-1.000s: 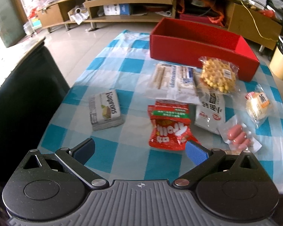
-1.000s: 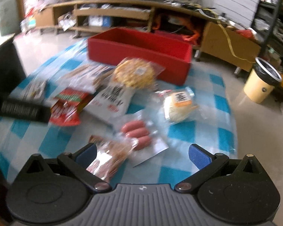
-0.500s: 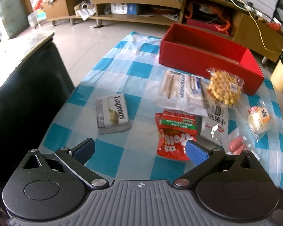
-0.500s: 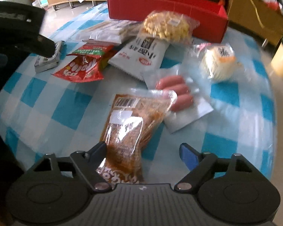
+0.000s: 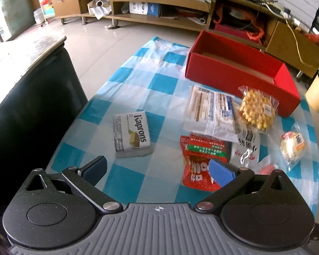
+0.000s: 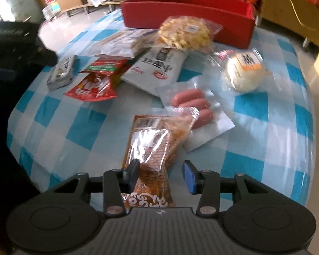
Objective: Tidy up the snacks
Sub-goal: 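Grasp the brown bread bag with the right tool while the left tool approaches the Kaprons bar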
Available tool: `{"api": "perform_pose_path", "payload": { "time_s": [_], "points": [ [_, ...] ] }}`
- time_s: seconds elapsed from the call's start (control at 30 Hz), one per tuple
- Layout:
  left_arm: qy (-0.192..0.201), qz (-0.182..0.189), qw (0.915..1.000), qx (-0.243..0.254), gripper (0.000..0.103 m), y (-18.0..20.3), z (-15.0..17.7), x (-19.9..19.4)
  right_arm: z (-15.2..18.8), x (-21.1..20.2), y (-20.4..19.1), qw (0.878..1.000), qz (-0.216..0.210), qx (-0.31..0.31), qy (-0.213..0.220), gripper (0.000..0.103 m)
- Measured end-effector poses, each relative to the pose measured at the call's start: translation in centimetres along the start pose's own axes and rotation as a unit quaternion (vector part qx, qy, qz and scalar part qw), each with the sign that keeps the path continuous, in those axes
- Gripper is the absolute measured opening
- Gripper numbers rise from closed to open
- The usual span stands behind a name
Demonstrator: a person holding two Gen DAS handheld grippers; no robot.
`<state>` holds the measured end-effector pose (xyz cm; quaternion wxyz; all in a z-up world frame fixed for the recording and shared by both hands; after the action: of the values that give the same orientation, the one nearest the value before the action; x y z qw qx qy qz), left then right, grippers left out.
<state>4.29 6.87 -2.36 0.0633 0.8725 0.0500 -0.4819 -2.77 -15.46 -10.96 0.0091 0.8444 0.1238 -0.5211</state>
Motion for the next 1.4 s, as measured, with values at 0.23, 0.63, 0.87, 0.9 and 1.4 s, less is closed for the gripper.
{"api": "perform_pose_path", "payload": {
  "time_s": [0.23, 0.63, 0.87, 0.9, 1.4],
  "points": [
    [-0.005, -0.007, 0.9983, -0.057, 0.103, -4.0, -1.9, 0.2, 0.4, 2.0, -1.8, 0.999, 0.034, -0.029, -0.025, 0.080],
    [-0.056, -0.072, 0.9925, -0.081, 0.103, -3.9, -4.2, 7.4, 0.0, 3.8, -3.0, 0.997, 0.031, -0.053, -0.049, 0.101],
    [-0.110, -0.099, 0.9843, -0.095, 0.099, -4.2, -3.9, 12.2, -0.3, 2.8, -1.5, 0.999, 0.022, -0.038, -0.026, 0.078],
    [-0.110, -0.091, 0.9833, -0.112, 0.099, -4.7, -3.6, 12.4, -0.3, 2.6, -1.4, 0.999, 0.021, -0.037, -0.024, 0.075],
    [-0.113, -0.050, 0.9905, -0.060, 0.066, -3.6, -0.2, 6.8, -0.3, 1.1, 1.4, 0.999, -0.021, 0.045, -0.007, 0.032]
  ]
}}
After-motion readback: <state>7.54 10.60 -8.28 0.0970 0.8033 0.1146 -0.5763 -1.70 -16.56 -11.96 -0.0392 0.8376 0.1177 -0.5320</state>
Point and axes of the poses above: each gripper's, at about its wrist camera, not at the fingertips, and x roughly the way its jaws point, y to its right, z to its underside, the point moved 4 cm from there along x, roughly the way its jaws point, and after that the axes turned 5 degrees about -x, right-handed, at the moved point
